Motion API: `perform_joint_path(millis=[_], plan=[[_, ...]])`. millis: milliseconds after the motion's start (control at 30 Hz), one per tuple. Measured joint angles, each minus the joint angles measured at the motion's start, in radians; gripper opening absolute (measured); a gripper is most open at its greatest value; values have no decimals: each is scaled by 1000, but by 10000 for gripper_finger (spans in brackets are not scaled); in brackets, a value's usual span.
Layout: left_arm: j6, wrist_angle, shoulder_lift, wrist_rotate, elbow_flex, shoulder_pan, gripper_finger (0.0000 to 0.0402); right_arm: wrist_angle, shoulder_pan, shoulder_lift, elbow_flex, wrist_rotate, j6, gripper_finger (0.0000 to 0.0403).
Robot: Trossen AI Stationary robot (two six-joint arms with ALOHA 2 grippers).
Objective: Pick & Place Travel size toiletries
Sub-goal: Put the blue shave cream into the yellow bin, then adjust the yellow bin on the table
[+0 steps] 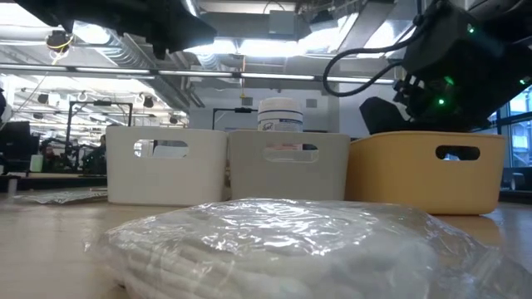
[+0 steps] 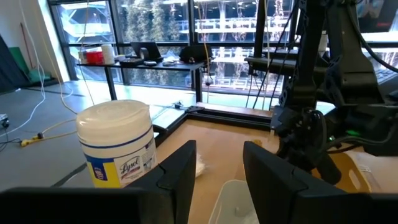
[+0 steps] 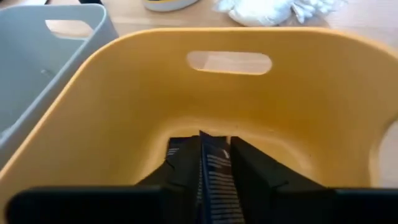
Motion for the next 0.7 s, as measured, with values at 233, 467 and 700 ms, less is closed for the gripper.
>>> perform_joint_path(millis=[233, 467, 700], plan=[[15, -24, -10, 53, -1, 0, 130, 0, 0, -76, 0, 45, -96, 153], [-24, -33, -16, 98, -1, 0, 130, -4, 0, -252, 9, 49, -345, 179], [-97, -103, -16, 161, -1, 0, 130, -262, -16, -440, 103, -122, -570, 143]])
